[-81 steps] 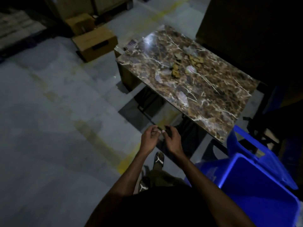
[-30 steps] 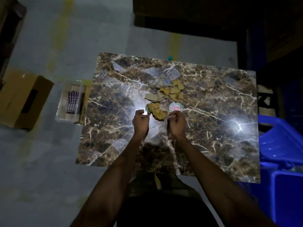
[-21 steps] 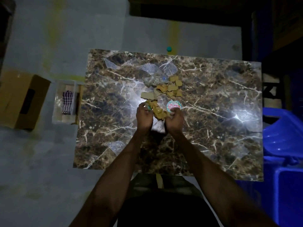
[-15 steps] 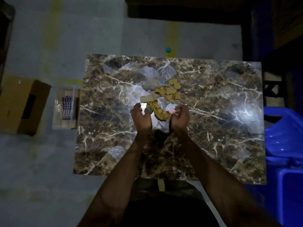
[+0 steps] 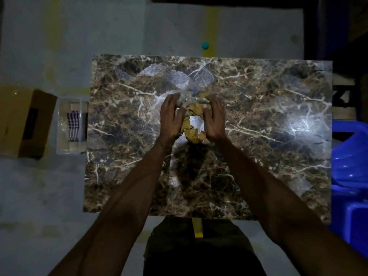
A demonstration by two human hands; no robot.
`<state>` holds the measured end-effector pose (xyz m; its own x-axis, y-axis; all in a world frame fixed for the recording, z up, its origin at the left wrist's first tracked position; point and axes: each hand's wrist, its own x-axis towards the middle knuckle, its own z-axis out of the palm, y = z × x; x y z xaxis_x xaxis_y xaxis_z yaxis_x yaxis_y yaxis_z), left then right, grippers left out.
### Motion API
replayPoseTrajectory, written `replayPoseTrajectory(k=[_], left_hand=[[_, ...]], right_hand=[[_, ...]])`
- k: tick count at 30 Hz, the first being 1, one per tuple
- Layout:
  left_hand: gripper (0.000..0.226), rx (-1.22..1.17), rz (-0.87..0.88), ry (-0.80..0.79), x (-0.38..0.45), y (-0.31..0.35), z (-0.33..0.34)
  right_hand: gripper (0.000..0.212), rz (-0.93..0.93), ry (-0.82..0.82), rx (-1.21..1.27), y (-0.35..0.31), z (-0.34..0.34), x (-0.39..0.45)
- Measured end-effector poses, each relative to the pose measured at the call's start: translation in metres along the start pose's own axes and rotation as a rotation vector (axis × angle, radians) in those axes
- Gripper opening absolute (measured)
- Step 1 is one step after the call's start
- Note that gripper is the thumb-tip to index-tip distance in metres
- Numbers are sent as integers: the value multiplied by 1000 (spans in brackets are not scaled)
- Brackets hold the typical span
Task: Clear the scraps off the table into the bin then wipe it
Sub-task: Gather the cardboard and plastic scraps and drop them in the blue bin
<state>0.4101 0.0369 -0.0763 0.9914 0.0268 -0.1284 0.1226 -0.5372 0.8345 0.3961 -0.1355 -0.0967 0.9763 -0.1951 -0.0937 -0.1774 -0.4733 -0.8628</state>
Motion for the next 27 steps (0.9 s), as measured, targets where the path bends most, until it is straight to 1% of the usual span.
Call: replayPoseTrajectory(k=[3, 6, 8, 10, 12, 13, 14, 15, 16, 17, 18, 19, 20, 22, 23, 24, 27], left_hand=[[38, -96, -21, 3, -21, -2, -7], [38, -132, -23, 27, -39, -10, -6], [44, -122, -74, 78, -55, -8, 3], [49, -137, -120, 144, -67, -5, 16], [48, -211, -157, 196, -77, 6, 29], [48, -255, -156, 255, -79, 10, 36], [50, -301, -167, 288, -81, 26, 38], [56, -390, -213, 288, -81, 44, 38], [66, -477, -257, 252, -83, 55, 43], [75, -533, -324, 200, -83, 72, 41], [75, -565, -355, 189, -83, 75, 45], [70, -578, -367, 208, -82, 75, 44], [61, -609, -342, 251, -80, 60, 51], [42, -678, -401, 269, -79, 49, 55], [37, -731, -440, 252, -78, 45, 57], [33, -752, -459, 245, -78, 58, 52], [28, -755, -422, 251, -78, 68, 50]], right_hand=[[32, -32, 14, 147, -5, -16, -16], [33, 37, -21, 138, -5, -21, -30], [39, 53, -20, 126, -2, -14, -39], [44, 70, 16, 160, -8, -5, -50], [45, 92, 56, 236, -18, 5, -59], [45, 95, 68, 263, -22, 8, -63], [44, 85, 75, 276, -24, 12, -68], [42, 72, 66, 300, -24, 14, -73], [41, 93, 29, 349, -25, 15, -78], [42, 156, -6, 400, -25, 16, -81], [44, 244, -38, 438, -25, 15, -82], [49, 339, -55, 473, -26, 14, -83], [55, 398, -29, 517, -29, 13, -81], [62, 427, 84, 597, -34, 14, -77], [61, 435, 105, 614, -38, 14, -76], [57, 438, 107, 621, -42, 14, -76], [54, 429, 91, 637, -51, 9, -82]])
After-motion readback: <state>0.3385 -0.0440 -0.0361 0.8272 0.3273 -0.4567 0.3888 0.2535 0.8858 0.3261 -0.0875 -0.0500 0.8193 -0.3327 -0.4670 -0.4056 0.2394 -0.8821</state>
